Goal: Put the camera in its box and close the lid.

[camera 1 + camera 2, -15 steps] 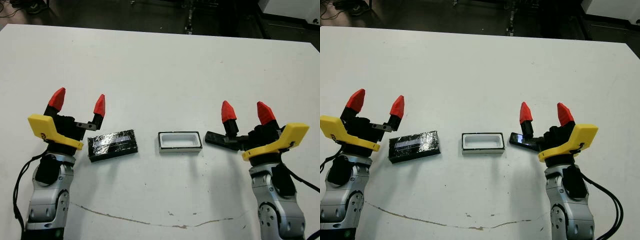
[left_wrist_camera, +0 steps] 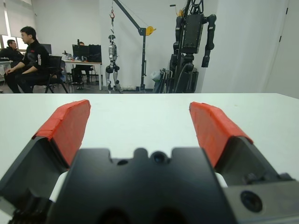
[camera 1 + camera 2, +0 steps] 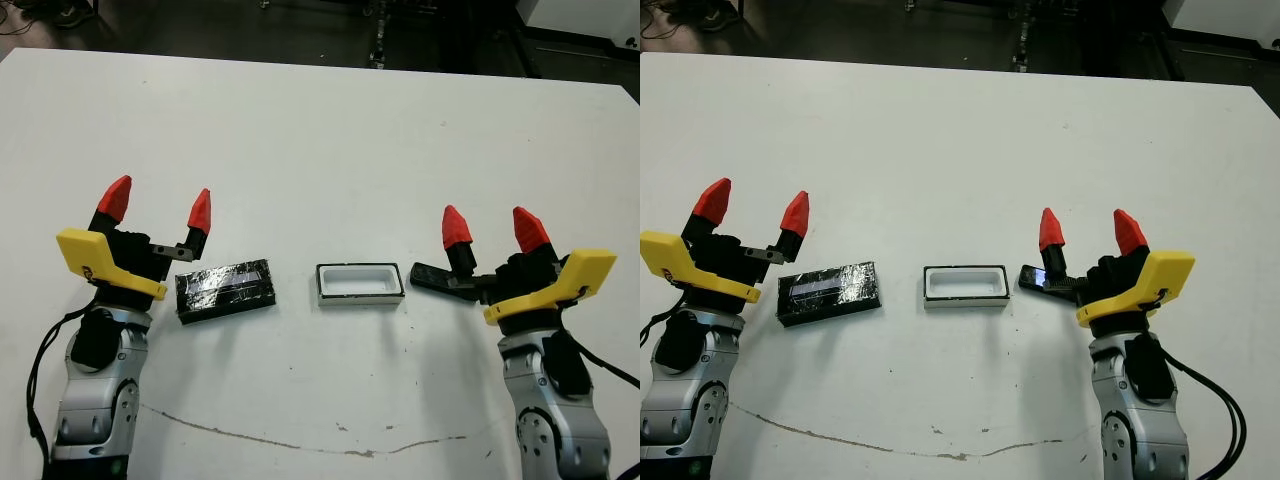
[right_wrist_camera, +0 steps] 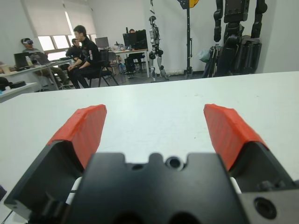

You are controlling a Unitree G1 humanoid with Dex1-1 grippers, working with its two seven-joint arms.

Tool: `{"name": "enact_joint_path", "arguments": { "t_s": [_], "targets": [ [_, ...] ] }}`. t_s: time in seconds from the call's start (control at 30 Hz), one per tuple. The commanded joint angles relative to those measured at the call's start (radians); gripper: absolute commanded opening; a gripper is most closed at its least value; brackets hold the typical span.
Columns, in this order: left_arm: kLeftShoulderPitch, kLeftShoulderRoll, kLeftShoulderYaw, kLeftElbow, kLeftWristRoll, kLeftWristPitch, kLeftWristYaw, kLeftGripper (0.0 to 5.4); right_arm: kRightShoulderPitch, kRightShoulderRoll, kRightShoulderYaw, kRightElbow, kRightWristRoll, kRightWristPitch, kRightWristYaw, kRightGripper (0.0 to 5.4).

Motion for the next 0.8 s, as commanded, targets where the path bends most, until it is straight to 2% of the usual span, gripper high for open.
{"name": "enact_joint_path", "arguments": {
  "t_s": [0.03,0.13,0.23,0.43,0.53,0.67,0.8],
  "targets": [
    [0.01,0.001,-0.003,-0.002,0.009,0.015,0.004,5.4,-0.017,-0.049,-0.025,0.007,0.015,0.007,0.031,5.39],
    [0.007,0.001,-0.004,0.0,0.009,0.014,0.004,5.4,-0.057,-0.125,-0.053,0.024,0.014,0.01,0.085,5.39],
    [0.004,0.0,-0.005,0.003,0.01,0.009,0.005,5.4,-0.123,-0.257,-0.085,0.081,-0.006,-0.01,0.188,5.39],
    [0.002,0.001,-0.004,-0.004,0.007,0.019,0.01,5.4,-0.278,-0.512,-0.11,0.237,0.0,-0.019,0.452,5.39],
    [0.001,0.001,-0.004,-0.008,0.0,0.026,0.009,5.4,-0.355,-0.598,-0.091,0.313,-0.001,-0.019,0.567,5.39],
    [-0.003,-0.001,-0.005,-0.003,-0.002,0.02,0.006,5.4,-0.452,-0.668,-0.031,0.438,-0.023,-0.064,0.732,5.39],
    [-0.004,-0.004,-0.007,-0.006,0.005,0.024,0.015,5.4,-0.558,-0.74,0.07,0.528,-0.063,-0.013,0.891,5.39]
  ]
}}
